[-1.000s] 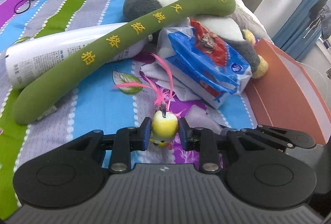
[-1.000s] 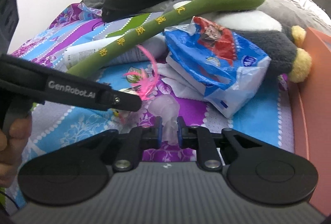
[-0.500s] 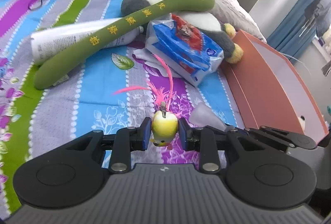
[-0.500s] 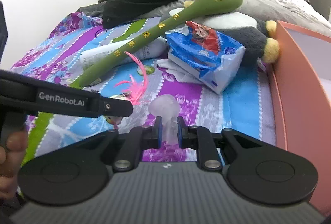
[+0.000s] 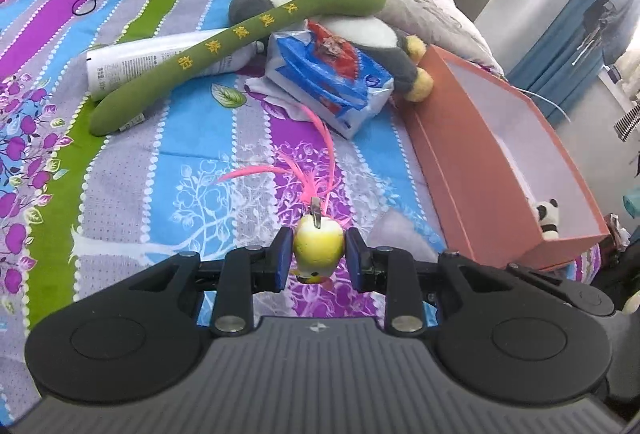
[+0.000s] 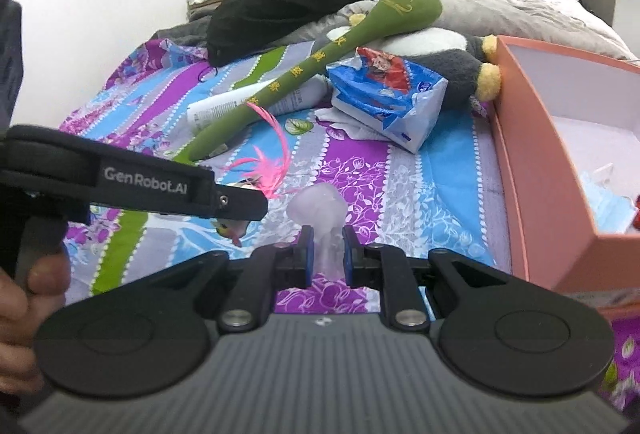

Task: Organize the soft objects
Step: 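Carry the bird toy with the left tool while the right tool carries the clear piece, then open the left tool dropping the bird toy into the box while the right tool releases the clear piece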

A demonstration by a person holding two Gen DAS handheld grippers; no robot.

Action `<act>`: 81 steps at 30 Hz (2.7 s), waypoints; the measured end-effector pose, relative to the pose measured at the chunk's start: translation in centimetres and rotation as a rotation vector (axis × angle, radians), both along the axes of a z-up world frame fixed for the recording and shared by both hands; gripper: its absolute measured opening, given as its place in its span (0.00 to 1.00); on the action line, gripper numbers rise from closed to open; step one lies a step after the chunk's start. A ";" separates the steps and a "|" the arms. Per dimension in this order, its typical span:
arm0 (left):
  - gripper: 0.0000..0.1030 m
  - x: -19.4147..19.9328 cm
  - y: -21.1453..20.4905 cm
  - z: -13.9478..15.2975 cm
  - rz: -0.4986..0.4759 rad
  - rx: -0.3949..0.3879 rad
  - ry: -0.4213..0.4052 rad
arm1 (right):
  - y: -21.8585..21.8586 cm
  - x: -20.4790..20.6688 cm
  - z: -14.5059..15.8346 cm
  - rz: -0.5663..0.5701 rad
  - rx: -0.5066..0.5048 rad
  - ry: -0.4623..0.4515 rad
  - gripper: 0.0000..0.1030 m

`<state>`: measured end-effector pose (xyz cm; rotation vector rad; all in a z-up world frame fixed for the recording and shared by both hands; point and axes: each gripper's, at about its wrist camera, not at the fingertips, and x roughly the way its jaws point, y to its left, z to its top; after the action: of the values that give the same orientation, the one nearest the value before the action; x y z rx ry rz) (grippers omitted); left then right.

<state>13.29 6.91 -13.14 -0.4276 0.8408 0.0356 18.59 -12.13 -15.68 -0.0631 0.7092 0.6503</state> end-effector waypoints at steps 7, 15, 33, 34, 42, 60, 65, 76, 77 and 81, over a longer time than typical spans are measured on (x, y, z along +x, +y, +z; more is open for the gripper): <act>0.32 -1.2 -0.8 3.0 -0.019 0.031 -0.048 | -1.7 -0.7 2.8 -0.055 0.028 -0.055 0.17; 0.32 -1.3 -2.9 6.4 -0.045 0.074 -0.095 | -3.4 -1.0 6.4 -0.113 0.072 -0.116 0.17; 0.32 -0.7 -11.5 10.0 -0.223 0.085 -0.158 | -12.0 -2.9 9.4 -0.254 0.087 -0.163 0.17; 0.32 -0.4 -12.0 10.2 -0.236 0.083 -0.162 | -12.4 -2.8 9.5 -0.264 0.083 -0.169 0.17; 0.32 4.6 -15.2 11.7 -0.327 0.046 -0.173 | -15.8 0.5 9.8 -0.360 0.080 -0.160 0.17; 0.32 19.5 -20.0 9.1 -0.441 0.016 0.080 | -20.1 10.9 8.3 -0.442 -0.005 0.044 0.18; 0.32 21.8 -20.9 7.4 -0.463 0.041 0.140 | -20.5 12.4 6.6 -0.437 -0.035 0.125 0.20; 0.43 22.2 -21.4 6.6 -0.469 0.060 0.169 | -20.7 12.7 5.5 -0.442 -0.058 0.146 0.51; 0.43 22.1 -21.4 6.6 -0.471 0.066 0.166 | -20.8 12.6 5.6 -0.444 -0.059 0.139 0.52; 0.43 21.5 -21.6 6.9 -0.480 0.092 0.148 | -21.2 12.2 5.7 -0.448 -0.040 0.131 0.52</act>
<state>34.80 -14.74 -6.29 -0.1292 1.0659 -0.3400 30.75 -33.28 -9.94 0.1010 0.8299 0.2119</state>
